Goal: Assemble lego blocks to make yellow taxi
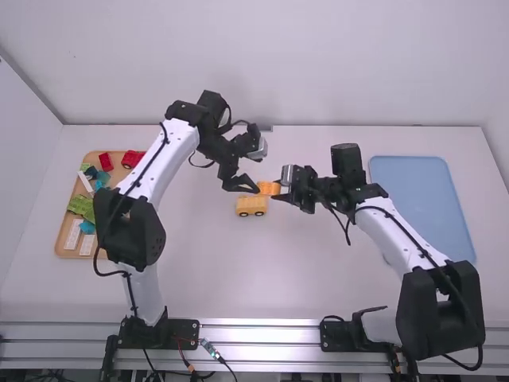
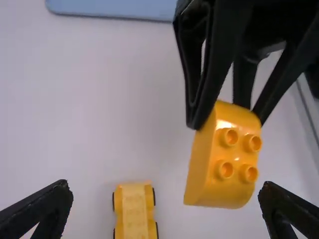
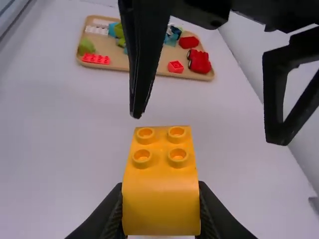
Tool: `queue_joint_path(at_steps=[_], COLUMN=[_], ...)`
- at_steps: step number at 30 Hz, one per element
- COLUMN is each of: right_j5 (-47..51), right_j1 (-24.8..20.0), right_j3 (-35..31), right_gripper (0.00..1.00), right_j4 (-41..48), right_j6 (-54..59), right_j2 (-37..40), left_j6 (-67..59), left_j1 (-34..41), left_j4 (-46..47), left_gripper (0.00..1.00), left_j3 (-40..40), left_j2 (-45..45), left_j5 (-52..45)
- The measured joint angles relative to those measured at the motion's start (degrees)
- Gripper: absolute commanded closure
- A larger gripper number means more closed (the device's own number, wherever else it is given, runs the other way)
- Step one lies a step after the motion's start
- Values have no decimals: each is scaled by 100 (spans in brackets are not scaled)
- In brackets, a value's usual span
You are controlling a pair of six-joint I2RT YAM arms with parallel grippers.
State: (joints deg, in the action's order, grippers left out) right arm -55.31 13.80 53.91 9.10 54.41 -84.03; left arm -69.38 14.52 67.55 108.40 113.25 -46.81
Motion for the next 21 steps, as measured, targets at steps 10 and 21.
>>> queue_joint_path(at_steps=[10, 21], right_j5=[24, 48], right_j1=[-330, -433], right_j3=[0, 0], right_gripper=[84, 84], right_j4=[11, 11], right_j6=[-673, -772], right_j2=[0, 0], left_j6=[-688, 970], left_j1=[0, 26], left_j4=[63, -1270], left_gripper=[1, 1], left_j3=[-262, -697], left_j2=[0, -313], left_j5=[-146, 990])
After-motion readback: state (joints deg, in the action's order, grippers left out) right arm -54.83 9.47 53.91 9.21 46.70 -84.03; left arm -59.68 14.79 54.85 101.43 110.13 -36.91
